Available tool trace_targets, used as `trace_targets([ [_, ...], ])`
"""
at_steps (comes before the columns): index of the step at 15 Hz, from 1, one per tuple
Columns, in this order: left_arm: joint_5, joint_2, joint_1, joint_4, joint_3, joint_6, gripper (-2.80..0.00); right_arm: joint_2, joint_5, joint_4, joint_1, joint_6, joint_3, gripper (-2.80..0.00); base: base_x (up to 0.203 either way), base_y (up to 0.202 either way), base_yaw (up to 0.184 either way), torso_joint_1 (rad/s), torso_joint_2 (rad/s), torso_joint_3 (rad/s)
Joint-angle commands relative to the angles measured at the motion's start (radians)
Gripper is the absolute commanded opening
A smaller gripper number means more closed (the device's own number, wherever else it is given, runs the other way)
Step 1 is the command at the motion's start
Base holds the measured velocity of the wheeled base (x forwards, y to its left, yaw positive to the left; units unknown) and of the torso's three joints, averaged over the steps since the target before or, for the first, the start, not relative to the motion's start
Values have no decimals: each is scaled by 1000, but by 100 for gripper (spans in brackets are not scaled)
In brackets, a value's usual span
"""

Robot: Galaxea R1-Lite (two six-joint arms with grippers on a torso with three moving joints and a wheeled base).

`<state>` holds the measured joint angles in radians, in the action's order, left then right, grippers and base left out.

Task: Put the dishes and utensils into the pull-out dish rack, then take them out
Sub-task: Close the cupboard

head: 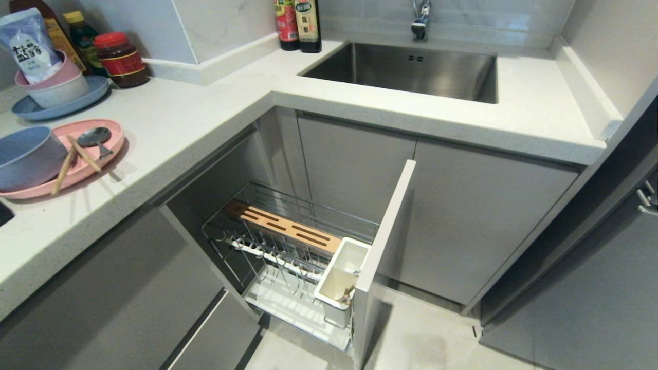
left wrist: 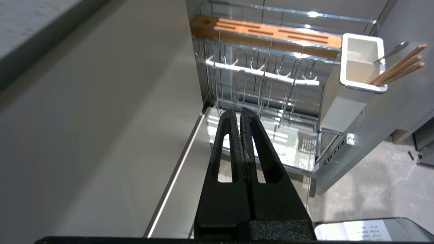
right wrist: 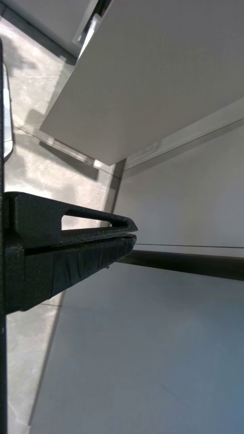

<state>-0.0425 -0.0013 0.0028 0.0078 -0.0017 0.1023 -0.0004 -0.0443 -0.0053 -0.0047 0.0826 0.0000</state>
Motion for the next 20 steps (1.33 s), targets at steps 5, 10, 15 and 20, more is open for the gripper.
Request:
trace_targets([
  [5, 0, 1, 0, 0, 0, 0, -280, -4, 0, -1, 0, 0, 0, -280, 0, 0, 0, 3, 0, 199],
  [10, 0, 1, 0, 0, 0, 0, -280, -4, 0, -1, 0, 0, 0, -280, 0, 0, 0, 3, 0, 202],
  [15, 0, 1, 0, 0, 0, 0, -280, -4, 0, -1, 0, 0, 0, -280, 0, 0, 0, 3, -1, 206],
  [20, 0, 1, 0, 0, 0, -1, -280, -4, 0, -1, 0, 0, 0, -280, 0, 0, 0, 4, -1, 156],
])
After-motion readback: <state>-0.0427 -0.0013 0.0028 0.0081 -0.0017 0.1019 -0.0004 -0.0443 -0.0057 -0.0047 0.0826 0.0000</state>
